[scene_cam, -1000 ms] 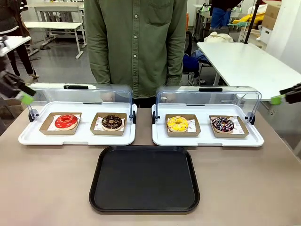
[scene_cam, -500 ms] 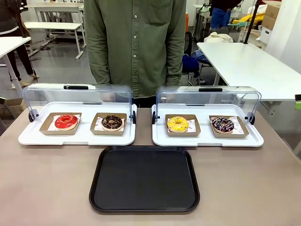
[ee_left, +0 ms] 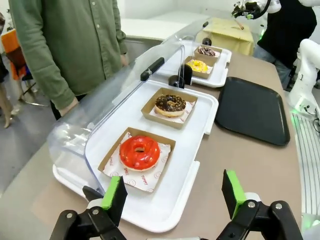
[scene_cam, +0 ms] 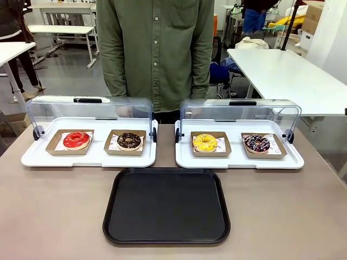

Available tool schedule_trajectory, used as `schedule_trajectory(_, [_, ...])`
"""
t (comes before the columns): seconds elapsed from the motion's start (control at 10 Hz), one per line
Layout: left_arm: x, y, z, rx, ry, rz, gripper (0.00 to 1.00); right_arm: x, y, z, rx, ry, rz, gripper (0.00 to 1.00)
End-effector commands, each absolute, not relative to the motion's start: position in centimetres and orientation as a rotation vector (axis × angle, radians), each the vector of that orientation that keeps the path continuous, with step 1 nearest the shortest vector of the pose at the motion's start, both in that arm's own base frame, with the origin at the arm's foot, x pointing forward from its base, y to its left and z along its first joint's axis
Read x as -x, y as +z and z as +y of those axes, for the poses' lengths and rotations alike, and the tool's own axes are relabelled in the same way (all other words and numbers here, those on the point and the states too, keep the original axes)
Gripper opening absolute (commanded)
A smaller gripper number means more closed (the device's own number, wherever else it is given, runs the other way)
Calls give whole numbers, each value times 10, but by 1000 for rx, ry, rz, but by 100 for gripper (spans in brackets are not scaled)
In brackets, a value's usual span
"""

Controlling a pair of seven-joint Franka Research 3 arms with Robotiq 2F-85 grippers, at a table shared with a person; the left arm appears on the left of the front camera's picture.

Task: Move the third donut from the left to the tray.
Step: Pick up the Paper togo box containing the Donut indicated by the person and place it on the Handle tray.

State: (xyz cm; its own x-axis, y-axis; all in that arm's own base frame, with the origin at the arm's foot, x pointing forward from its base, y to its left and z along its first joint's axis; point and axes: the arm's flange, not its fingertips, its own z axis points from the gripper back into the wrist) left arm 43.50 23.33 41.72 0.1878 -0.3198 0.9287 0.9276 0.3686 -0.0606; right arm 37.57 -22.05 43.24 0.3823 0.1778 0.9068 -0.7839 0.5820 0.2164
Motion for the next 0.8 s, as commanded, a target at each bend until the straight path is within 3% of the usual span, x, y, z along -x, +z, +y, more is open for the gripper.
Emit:
schedule_trajectory(0.0, [-436, 426, 240, 768, -951, -1008, 100, -377, 437, -224, -680, 671, -1029, 100])
schedule_trajectory(0.7, [-435, 419, 235, 753, -991, -1006, 100, -376, 432, -220, -720, 686, -995, 100])
